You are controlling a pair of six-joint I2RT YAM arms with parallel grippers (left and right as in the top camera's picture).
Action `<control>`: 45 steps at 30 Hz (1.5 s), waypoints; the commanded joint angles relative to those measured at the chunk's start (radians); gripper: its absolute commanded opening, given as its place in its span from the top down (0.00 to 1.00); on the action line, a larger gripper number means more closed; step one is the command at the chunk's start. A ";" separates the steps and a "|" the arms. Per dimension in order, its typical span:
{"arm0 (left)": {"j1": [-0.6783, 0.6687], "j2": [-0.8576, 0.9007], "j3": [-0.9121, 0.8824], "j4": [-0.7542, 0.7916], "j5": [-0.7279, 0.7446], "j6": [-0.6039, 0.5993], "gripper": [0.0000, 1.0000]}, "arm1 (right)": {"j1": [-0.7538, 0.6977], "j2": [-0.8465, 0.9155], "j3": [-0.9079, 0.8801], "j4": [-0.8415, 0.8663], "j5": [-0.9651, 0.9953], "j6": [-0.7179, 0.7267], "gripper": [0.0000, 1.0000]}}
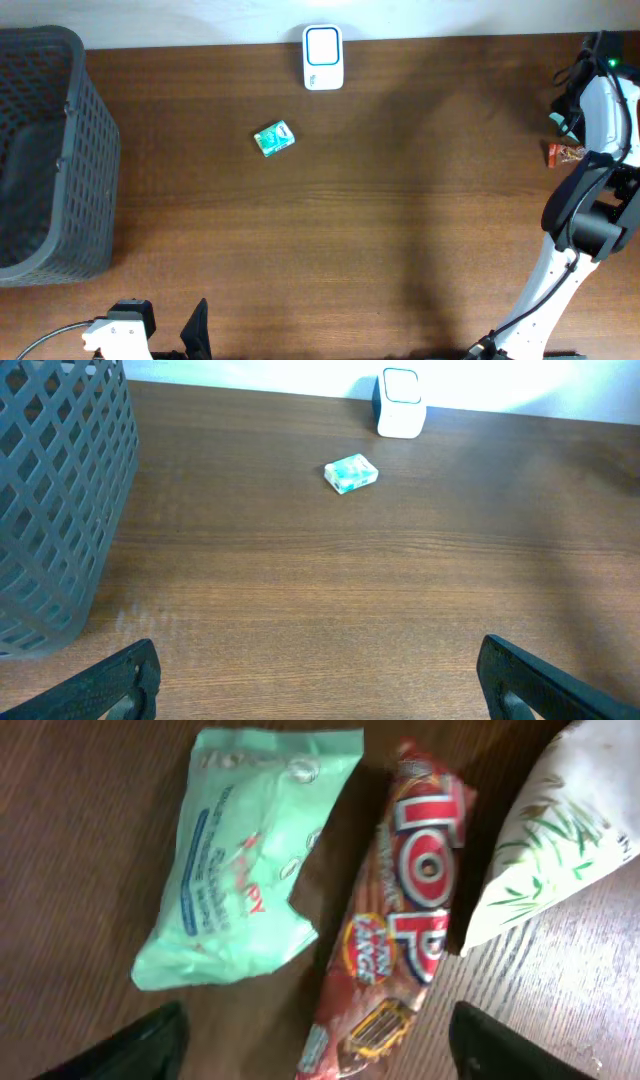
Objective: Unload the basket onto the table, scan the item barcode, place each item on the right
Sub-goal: 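Move the right gripper to the green tissue pack and grasp it, then lift the tissue pack toward the scanner window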
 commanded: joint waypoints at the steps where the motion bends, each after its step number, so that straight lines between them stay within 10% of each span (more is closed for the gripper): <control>1: 0.002 -0.007 -0.002 0.002 -0.007 -0.003 0.01 | -0.007 -0.021 -0.002 -0.031 -0.064 -0.008 0.25; 7: 0.002 -0.007 -0.002 0.002 -0.007 -0.003 0.01 | 0.002 -0.101 -0.002 -0.084 -0.134 -0.062 0.23; 16: 0.002 -0.007 -0.002 0.002 -0.007 -0.003 0.01 | 0.153 -0.185 -0.003 -0.092 -0.903 -0.408 0.17; 34: 0.002 -0.007 -0.002 0.002 -0.007 -0.003 0.01 | 0.858 -0.034 -0.022 0.342 -0.608 -0.407 0.11; 45: 0.002 -0.007 -0.002 0.002 -0.007 -0.003 0.01 | 0.975 0.098 -0.022 0.483 -0.440 -0.407 0.05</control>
